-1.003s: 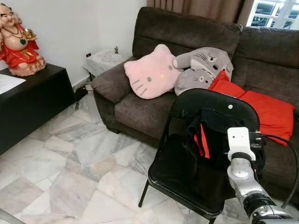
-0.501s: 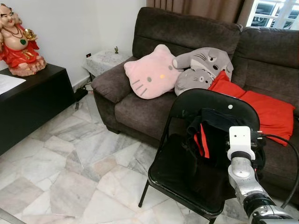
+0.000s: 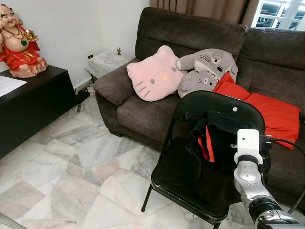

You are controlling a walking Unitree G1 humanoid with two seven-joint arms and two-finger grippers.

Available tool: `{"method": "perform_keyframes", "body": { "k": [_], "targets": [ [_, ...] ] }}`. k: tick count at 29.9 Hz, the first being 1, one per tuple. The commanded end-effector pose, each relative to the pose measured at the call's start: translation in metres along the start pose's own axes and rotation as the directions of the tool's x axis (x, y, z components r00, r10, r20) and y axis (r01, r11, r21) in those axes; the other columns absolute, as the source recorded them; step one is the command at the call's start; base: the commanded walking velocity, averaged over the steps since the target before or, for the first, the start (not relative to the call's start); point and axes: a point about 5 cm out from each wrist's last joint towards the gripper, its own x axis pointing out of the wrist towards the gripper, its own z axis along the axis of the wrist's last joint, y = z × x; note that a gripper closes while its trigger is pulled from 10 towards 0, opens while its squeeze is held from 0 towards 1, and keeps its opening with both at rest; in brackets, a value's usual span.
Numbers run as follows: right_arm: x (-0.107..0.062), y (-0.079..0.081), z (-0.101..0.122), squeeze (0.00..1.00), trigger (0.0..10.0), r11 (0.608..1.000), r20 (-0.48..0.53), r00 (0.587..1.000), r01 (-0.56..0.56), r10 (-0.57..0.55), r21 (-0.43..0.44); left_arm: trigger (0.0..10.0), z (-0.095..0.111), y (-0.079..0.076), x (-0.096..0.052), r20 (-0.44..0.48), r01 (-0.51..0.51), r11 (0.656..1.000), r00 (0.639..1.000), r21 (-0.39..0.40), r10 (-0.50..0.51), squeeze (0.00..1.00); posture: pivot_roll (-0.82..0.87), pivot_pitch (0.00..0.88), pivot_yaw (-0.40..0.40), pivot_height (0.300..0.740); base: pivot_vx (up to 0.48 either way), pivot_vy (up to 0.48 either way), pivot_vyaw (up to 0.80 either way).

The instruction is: Hang hanger

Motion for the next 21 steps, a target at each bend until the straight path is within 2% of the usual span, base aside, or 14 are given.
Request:
{"method": "perform_keyframes", "body": {
  "k": [1, 8, 16, 21],
  "targets": [
    [0.0025, -0.0041, 0.0021, 0.0, 0.0, 1.0, 0.0, 1.0, 0.02, -0.02, 0.015, 10.0, -0.0069, -0.0005, -0.0021, -0.036, 0.004, 1.0, 0.999, 0.0, -0.004, 0.0, 0.06, 0.0, 0.015, 0.74, 0.0, 0.0, 0.0],
    [0.0021, -0.0023, 0.0025, 0.0, 0.0, 0.999, -0.002, 1.0, 0.014, -0.014, 0.034, 10.0, -0.0072, 0.0001, -0.0023, -0.037, 0.003, 1.0, 0.999, 0.003, -0.003, 0.0, 0.06, 0.0, 0.016, 0.74, 0.0, 0.0, 0.0],
    [-0.0001, 0.0026, -0.0028, 0.0, 0.0, 0.992, -0.06, 0.998, -0.009, 0.017, 0.123, 10.0, -0.0084, 0.0016, -0.0032, -0.04, -0.001, 1.0, 0.999, 0.002, 0.001, 0.0, 0.07, 0.0, 0.015, 0.74, 0.0, 0.0, 0.0],
    [-0.0017, 0.0057, -0.005, 0.0, 0.0, 0.99, -0.075, 0.997, -0.024, 0.035, 0.139, 10.0, -0.009, 0.0017, -0.0035, -0.042, -0.001, 1.0, 0.999, 0.002, 0.001, 0.0, 0.07, 0.0, 0.015, 0.74, 0.0, 0.0, 0.0]
  ]
}}
